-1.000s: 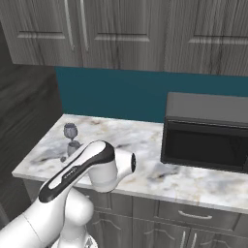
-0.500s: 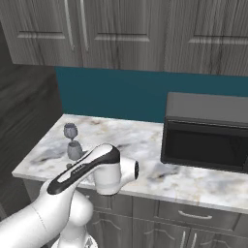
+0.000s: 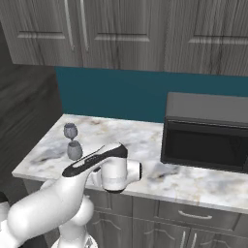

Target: Retrieve the wine glasses from the counter and place one next to each plate.

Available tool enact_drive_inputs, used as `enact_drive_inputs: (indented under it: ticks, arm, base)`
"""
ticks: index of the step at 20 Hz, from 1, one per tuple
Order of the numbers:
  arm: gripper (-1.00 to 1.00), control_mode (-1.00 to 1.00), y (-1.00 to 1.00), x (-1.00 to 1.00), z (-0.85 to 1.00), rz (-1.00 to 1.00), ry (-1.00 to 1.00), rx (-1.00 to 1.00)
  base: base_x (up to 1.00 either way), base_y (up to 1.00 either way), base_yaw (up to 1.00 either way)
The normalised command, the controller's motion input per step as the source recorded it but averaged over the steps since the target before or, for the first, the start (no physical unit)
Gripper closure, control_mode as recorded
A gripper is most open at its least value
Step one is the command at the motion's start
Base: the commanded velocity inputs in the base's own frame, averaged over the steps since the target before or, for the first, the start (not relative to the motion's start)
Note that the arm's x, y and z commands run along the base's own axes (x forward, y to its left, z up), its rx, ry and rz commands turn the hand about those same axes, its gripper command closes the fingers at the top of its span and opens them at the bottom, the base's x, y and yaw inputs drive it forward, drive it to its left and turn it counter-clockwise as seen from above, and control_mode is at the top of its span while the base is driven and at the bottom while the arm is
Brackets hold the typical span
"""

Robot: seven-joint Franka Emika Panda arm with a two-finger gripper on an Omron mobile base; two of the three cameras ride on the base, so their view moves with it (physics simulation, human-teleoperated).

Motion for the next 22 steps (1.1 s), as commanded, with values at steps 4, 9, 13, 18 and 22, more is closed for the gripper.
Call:
enact_drive_inputs:
  ticks: [4, 9, 13, 18, 22]
  arm:
    - [-1.00, -1.00, 0.00, 0.19, -0.25, 0.04, 0.00, 0.00]
    - [-1.00, -1.00, 0.03, 0.35, -0.17, 0.00, 0.02, 0.00]
    - [-1.00, -1.00, 0.17, 0.04, 0.00, 0.00, 0.02, 0.00]
    - [-1.00, -1.00, 0.23, 0.05, -0.01, 0.00, 0.03, -0.03]
    - [-1.00, -1.00, 0.19, 0.13, -0.07, -0.03, 0.00, -0.02]
  base:
    - [0.00, 0.00, 0.00]
    - [0.00, 0.00, 0.00]
    - [0.00, 0.00, 0.00]
    - [0.00, 0.00, 0.00]
    - [0.00, 0.00, 0.00]
